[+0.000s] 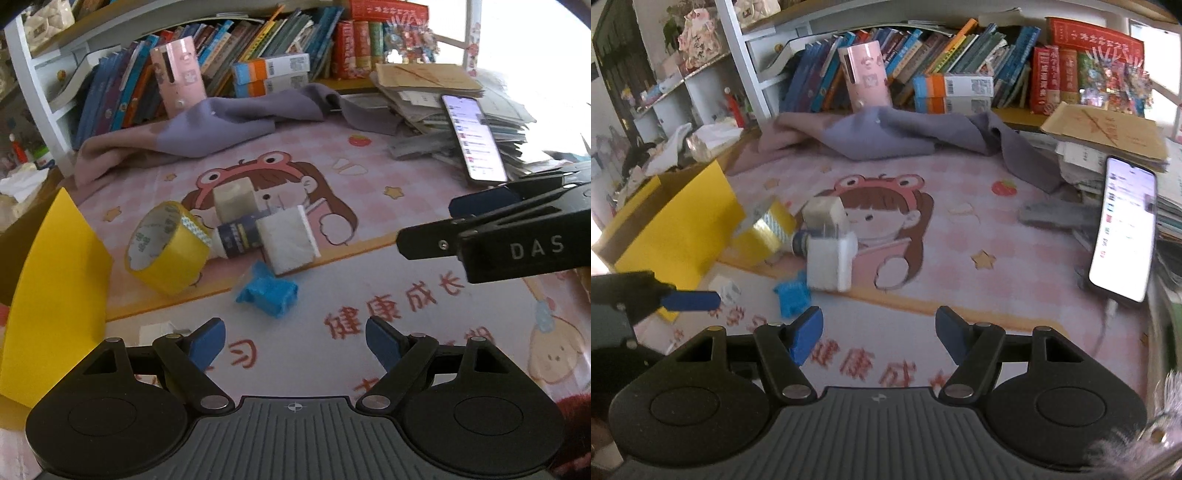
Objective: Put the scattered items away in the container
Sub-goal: 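Grasp the white charger with the right tool while the left tool grasps the blue cloth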
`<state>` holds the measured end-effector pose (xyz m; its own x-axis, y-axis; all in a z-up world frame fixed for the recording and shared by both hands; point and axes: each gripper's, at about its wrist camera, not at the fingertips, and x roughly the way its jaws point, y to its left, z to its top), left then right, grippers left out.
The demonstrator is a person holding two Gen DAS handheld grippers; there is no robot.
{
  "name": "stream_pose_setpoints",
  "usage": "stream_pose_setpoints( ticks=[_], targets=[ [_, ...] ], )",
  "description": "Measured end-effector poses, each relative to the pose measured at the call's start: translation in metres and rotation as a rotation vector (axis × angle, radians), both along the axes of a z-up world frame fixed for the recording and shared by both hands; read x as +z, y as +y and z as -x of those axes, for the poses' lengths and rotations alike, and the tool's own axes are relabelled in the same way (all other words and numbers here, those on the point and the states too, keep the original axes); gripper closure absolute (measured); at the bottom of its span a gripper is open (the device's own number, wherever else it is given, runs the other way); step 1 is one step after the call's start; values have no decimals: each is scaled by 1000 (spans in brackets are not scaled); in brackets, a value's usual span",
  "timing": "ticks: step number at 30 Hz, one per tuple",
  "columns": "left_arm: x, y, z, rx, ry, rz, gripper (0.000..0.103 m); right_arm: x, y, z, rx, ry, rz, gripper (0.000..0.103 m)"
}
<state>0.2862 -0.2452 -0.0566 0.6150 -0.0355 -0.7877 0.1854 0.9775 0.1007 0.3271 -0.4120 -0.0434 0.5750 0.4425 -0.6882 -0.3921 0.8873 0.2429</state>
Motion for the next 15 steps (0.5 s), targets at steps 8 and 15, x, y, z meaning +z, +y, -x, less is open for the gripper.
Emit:
stream_pose_setpoints(
  ticks=[8,15],
  targets=[
    [-7,4,-18,27,7,-20,18,-10,35,-35,100,-8,-17,36],
    [-19,2,-31,30,4,-67,18,-21,56,-58,135,-5,-28,36]
  ],
)
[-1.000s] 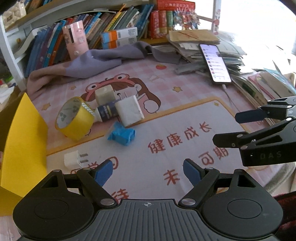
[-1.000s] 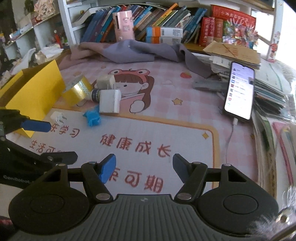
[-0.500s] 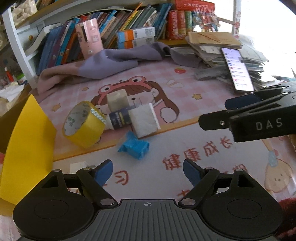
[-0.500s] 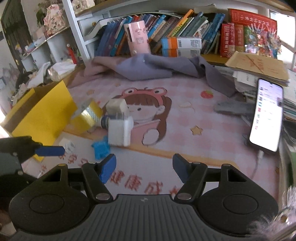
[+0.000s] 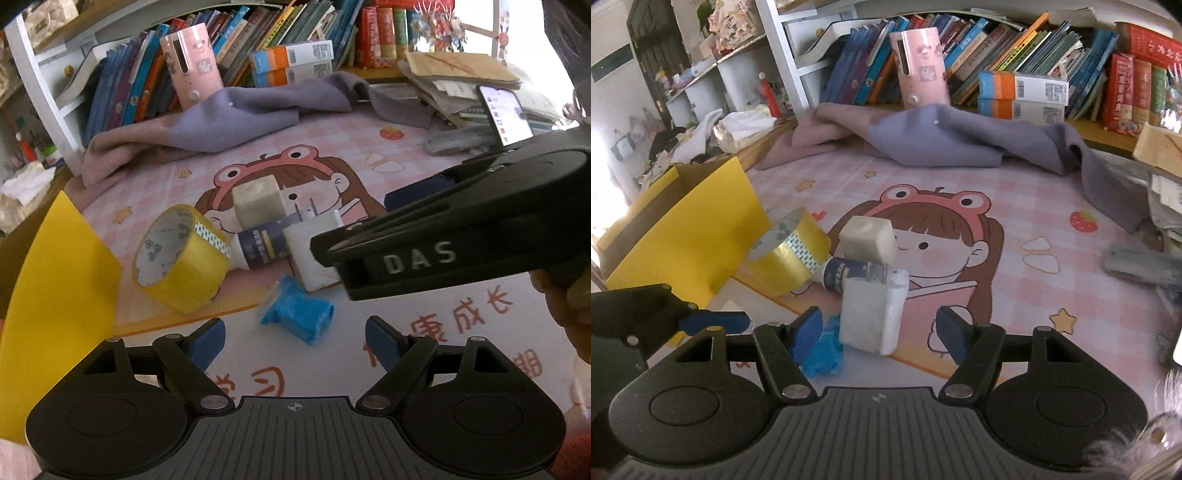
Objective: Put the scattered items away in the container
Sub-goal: 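Grasp the white charger with the right tool while the left tool grasps the blue cloth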
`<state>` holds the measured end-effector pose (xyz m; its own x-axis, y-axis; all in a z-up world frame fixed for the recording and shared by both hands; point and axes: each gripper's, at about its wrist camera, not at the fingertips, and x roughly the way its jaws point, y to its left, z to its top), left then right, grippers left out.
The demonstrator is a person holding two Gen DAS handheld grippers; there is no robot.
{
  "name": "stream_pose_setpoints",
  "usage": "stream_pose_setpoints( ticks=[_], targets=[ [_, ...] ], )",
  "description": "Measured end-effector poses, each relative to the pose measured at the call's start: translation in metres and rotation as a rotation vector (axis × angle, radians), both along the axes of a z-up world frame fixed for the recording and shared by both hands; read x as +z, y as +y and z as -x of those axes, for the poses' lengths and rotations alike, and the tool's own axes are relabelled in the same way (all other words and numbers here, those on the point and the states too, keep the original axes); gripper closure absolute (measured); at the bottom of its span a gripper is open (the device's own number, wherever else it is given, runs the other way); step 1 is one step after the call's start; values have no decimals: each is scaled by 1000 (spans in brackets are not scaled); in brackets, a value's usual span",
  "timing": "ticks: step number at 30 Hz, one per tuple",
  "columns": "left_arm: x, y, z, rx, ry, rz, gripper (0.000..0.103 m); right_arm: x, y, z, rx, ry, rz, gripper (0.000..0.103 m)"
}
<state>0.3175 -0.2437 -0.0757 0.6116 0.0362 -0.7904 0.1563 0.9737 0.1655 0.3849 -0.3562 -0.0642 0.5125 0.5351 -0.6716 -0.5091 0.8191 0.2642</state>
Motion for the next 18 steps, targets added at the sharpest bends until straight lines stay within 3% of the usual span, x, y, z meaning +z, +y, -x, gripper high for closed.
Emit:
stream_pose_setpoints(
  ticks=[8,13,15,16,18],
  targets=[
    [-12,2,-5,1,15,43,18,-17,11,-12,2,37,-26,36],
    [-14,1,-9,-3,28,42,18,-26,23,-21,-2,48,9,36],
    [-14,2,-11,-4,30,47,18,-31,25,-24,-10,61,17,43],
    [-15,2,-11,-5,31,49,18,-33,26,-25,-6,72,13,56],
    [-15,1,-13,-9,37,51,18,-33,22,-25,0,91,-14,60]
  ],
)
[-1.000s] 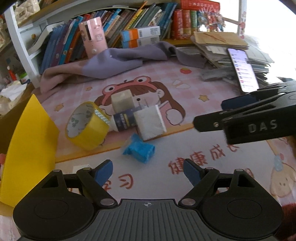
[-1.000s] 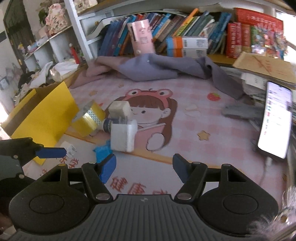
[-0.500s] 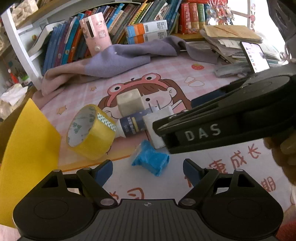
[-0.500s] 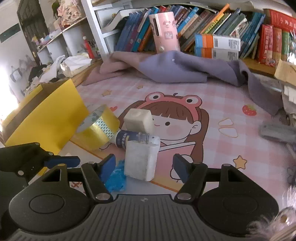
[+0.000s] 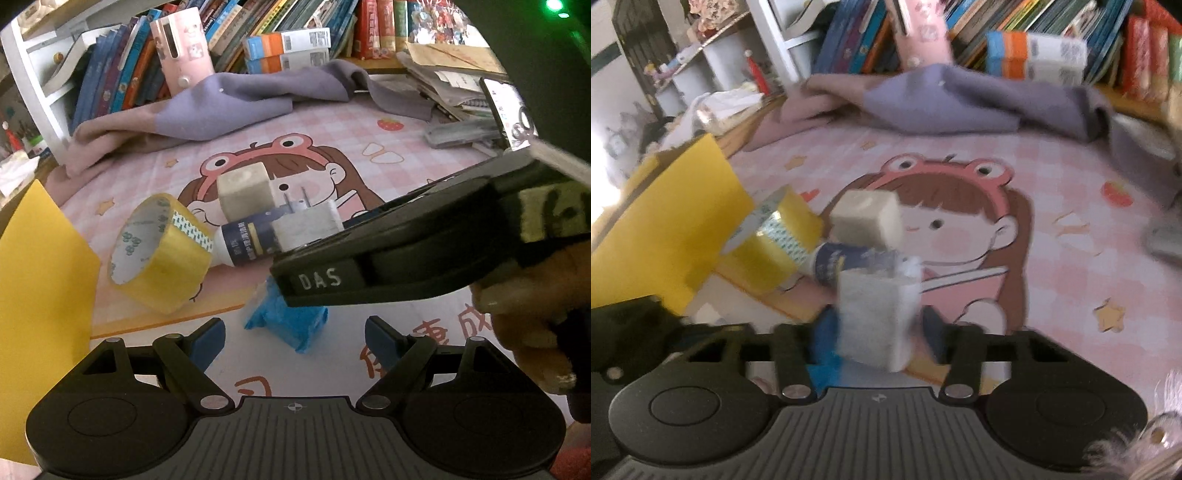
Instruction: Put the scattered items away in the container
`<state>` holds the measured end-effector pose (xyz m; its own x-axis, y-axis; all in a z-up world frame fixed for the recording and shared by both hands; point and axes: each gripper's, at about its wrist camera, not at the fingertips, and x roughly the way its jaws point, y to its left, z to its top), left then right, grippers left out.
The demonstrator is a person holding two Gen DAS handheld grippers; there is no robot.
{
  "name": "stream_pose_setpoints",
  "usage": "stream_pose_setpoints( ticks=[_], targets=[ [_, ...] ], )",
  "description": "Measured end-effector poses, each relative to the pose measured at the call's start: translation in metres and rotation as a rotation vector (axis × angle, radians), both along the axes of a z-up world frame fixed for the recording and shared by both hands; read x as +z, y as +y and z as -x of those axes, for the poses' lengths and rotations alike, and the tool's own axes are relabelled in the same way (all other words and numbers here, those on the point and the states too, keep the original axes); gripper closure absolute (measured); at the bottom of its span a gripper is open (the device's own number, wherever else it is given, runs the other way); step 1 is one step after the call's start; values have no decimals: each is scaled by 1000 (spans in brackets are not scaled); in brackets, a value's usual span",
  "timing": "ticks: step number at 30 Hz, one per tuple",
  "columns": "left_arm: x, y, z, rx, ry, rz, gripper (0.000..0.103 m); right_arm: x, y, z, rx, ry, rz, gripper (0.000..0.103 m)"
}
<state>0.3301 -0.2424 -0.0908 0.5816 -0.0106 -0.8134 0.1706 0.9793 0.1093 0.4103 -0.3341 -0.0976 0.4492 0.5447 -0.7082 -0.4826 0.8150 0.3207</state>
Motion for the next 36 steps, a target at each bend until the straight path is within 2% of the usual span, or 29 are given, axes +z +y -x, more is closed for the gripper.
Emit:
stream_pose_setpoints(
  ticks=[3,6,10,15,17,18,22,24,31,36],
  targets=[
    [0,0,-4,-14,3,0,18,9,-16,3,-40,-30,-52,60],
    [-2,1,-11,-15,10,16,18,20,-36,4,-93,-64,-49,60],
    [-8,5,-22,-2,32,35,20,25,-65,5,-168,-50,-58,60],
    [-13,15,-31,90,72,109,24,31,-88,17,-228,-27,-108,60],
    [-12,14,-31,102,72,95,35,32,-93,22,-232,-9,-139,60],
    [-10,13,-31,102,68,94,48,32,-94,25,-230,1,-151,60],
    [-8,10,-29,102,74,78,61,30,-86,35,-188,20,-141,60],
    [-6,6,-27,91,77,62,63,27,-82,38,-175,29,-125,60],
    [8,7,-18,88,56,107,65,28,-75,53,-116,-31,-69,60],
    [19,12,-8,87,50,133,64,31,-75,59,-115,-37,-56,60]
  ],
)
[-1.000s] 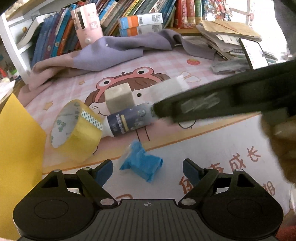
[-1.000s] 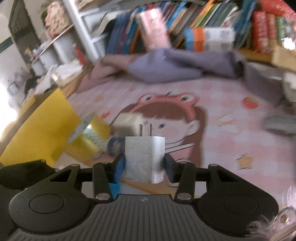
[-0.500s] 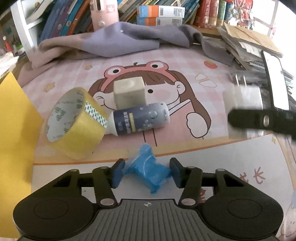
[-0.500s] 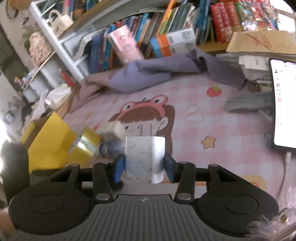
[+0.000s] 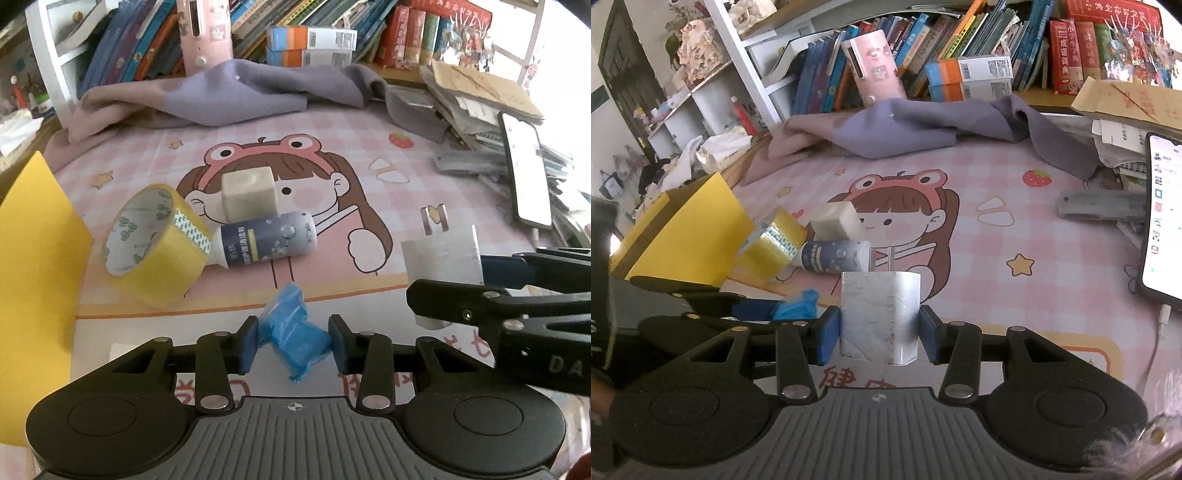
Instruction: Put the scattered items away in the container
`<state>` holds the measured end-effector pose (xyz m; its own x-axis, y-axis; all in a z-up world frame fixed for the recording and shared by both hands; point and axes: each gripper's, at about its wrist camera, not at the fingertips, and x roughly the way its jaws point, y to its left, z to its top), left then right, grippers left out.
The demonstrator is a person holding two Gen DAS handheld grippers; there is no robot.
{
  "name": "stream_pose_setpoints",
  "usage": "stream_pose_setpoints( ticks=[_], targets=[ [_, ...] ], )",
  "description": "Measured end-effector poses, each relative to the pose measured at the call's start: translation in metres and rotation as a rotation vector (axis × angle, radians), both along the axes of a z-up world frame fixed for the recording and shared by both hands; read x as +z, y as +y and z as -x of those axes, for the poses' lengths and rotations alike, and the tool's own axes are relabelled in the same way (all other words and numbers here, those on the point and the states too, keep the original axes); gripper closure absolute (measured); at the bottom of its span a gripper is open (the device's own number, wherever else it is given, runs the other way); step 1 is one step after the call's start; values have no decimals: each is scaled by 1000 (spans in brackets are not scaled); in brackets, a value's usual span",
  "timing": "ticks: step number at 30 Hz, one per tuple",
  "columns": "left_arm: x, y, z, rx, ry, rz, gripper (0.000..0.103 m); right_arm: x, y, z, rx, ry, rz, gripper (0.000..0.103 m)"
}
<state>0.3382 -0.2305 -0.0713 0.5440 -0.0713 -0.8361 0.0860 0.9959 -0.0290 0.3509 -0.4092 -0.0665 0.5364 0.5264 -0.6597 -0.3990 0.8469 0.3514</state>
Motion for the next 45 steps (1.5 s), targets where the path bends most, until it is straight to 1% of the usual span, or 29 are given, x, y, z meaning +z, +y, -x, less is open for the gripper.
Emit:
stream_pose_setpoints(
  ticks=[5,11,17,22,25,29,33,39,45],
  targets=[
    [19,4,14,-16,-41,22,64,11,-1,10,-10,-31,5,60],
    [48,11,37,-45,-109,59,64,24,-3,28,-12,-31,29,60],
    [70,31,68,-48,-144,116,65,38,5,56,0,-34,54,60],
    [85,53,93,-45,-177,150,65,58,15,79,11,-72,82,60],
    [85,64,106,-40,-184,175,65,67,23,92,19,-90,98,60],
    [79,72,120,-49,-177,205,65,70,37,107,6,-93,119,60],
    [82,83,139,-81,-210,205,65,74,49,123,-16,-105,129,60],
    [81,110,171,-85,-230,233,65,78,74,154,-28,-118,147,60],
    [81,139,211,-87,-224,256,65,80,104,189,-39,-106,165,60]
  ],
)
